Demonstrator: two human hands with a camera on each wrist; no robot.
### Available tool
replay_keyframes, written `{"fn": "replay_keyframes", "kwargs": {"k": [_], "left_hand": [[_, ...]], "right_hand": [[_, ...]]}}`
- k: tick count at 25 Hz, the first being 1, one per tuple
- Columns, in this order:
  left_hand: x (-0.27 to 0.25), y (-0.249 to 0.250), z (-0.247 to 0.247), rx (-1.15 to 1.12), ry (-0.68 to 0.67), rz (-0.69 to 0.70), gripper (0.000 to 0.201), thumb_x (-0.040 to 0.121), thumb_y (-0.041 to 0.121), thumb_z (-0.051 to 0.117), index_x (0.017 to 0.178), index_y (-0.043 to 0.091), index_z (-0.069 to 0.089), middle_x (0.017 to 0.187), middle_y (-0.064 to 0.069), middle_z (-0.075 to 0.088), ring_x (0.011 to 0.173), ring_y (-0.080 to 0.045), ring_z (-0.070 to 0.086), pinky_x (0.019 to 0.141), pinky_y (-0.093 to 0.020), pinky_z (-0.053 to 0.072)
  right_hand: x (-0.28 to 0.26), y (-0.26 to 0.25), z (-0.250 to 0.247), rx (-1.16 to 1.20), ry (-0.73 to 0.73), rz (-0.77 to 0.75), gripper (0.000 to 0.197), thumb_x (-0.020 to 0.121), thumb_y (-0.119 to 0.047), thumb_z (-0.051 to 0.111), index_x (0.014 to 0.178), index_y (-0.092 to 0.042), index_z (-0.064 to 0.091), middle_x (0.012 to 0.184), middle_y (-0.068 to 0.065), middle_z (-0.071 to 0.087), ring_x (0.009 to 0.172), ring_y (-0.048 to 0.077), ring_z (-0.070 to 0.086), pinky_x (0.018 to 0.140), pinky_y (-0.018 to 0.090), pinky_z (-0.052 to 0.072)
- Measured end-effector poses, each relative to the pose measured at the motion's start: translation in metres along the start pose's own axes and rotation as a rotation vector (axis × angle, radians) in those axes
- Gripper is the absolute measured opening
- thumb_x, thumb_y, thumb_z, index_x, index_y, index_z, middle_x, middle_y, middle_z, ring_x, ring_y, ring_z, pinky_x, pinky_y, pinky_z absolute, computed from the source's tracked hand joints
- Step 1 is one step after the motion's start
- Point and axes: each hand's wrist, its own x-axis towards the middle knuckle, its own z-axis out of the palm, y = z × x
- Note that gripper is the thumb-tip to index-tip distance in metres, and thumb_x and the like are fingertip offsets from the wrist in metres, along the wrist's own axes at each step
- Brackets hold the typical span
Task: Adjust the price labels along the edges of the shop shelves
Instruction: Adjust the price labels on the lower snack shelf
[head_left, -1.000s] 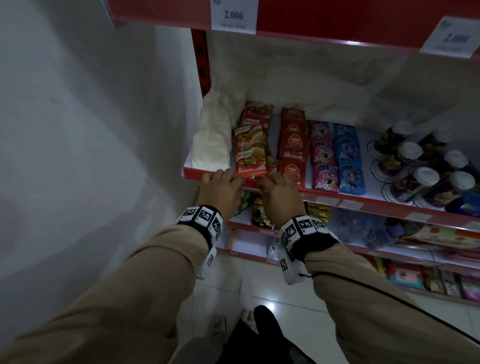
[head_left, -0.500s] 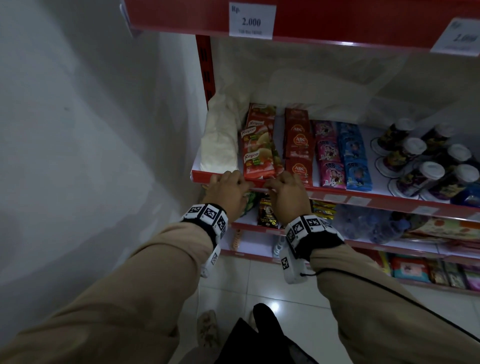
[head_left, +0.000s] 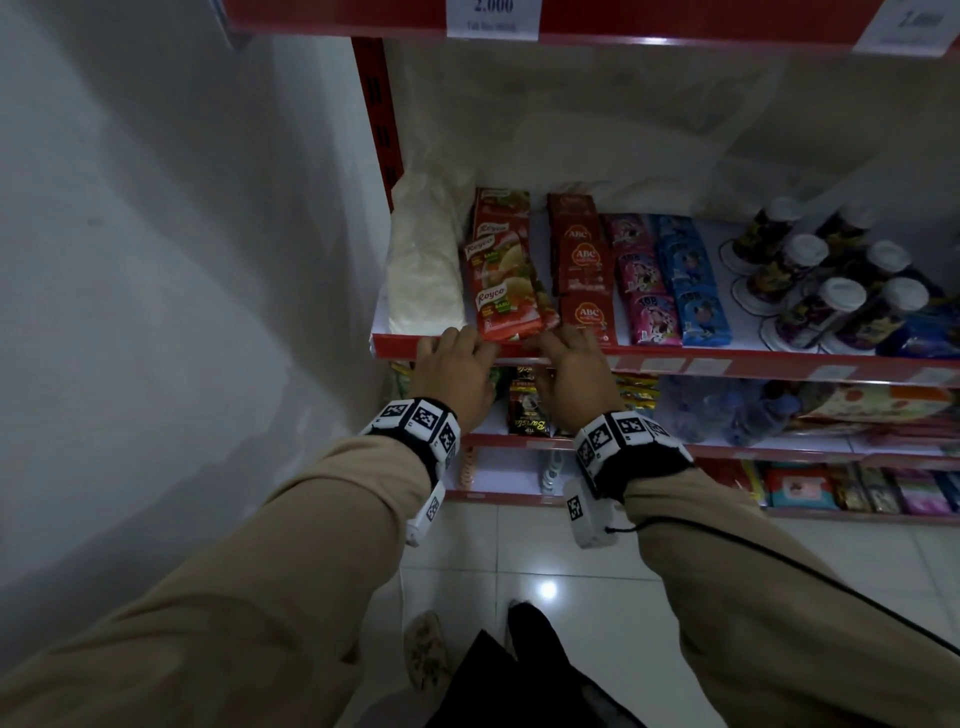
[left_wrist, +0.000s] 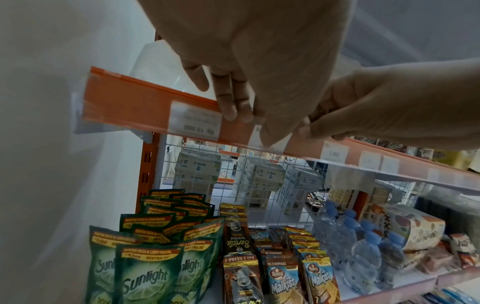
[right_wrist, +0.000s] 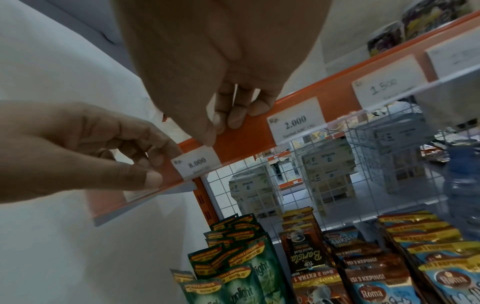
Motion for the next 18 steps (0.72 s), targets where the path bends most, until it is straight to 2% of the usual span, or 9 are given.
{"fn": "replay_keyframes", "kwargs": {"k": [3, 7, 11, 15, 18], "left_hand": [[-0.004, -0.010, 0.000, -0.032, 0.027, 0.039, 0.043, 0.083, 0.032, 0.059, 0.124, 0.022, 0.051, 0.121, -0.001, 0.051, 0.112, -0.023, 0.045, 0.090, -0.038, 0.028], [-0.011, -0.033, -0.005, -0.010, 0.032, 0.028, 0.040, 0.084, 0.030, 0.058, 0.123, 0.020, 0.053, 0.119, -0.002, 0.052, 0.110, -0.024, 0.046, 0.091, -0.037, 0.026], [-0.023, -0.065, -0.009, -0.022, 0.023, 0.003, 0.042, 0.086, 0.026, 0.056, 0.127, 0.018, 0.052, 0.123, -0.004, 0.050, 0.113, -0.025, 0.044, 0.093, -0.037, 0.025], [-0.030, -0.079, -0.008, -0.004, -0.008, 0.004, 0.049, 0.089, 0.025, 0.051, 0.137, 0.019, 0.046, 0.129, -0.004, 0.045, 0.118, -0.025, 0.040, 0.096, -0.037, 0.026], [-0.032, -0.080, -0.005, -0.007, -0.022, 0.023, 0.052, 0.086, 0.024, 0.054, 0.138, 0.021, 0.045, 0.127, -0.005, 0.044, 0.117, -0.026, 0.039, 0.093, -0.037, 0.026]], "right_hand": [[-0.002, -0.005, -0.002, 0.015, 0.033, 0.024, 0.040, 0.077, -0.005, 0.058, 0.116, -0.015, 0.060, 0.116, 0.011, 0.059, 0.107, 0.033, 0.046, 0.088, 0.040, 0.042], [0.006, -0.028, 0.002, -0.068, -0.027, -0.024, 0.037, 0.078, -0.006, 0.056, 0.113, -0.016, 0.064, 0.118, 0.007, 0.060, 0.112, 0.031, 0.047, 0.090, 0.041, 0.041], [0.014, -0.052, 0.015, -0.092, -0.059, -0.121, 0.039, 0.077, -0.005, 0.055, 0.115, -0.010, 0.065, 0.113, 0.015, 0.063, 0.109, 0.033, 0.051, 0.091, 0.040, 0.040], [0.013, -0.066, 0.030, -0.176, -0.062, -0.151, 0.041, 0.075, -0.007, 0.054, 0.115, -0.008, 0.065, 0.111, 0.015, 0.064, 0.105, 0.033, 0.051, 0.086, 0.042, 0.042], [0.011, -0.068, 0.036, -0.184, -0.009, -0.153, 0.040, 0.072, -0.007, 0.055, 0.110, -0.009, 0.066, 0.108, 0.014, 0.064, 0.100, 0.035, 0.052, 0.081, 0.043, 0.044]]}}
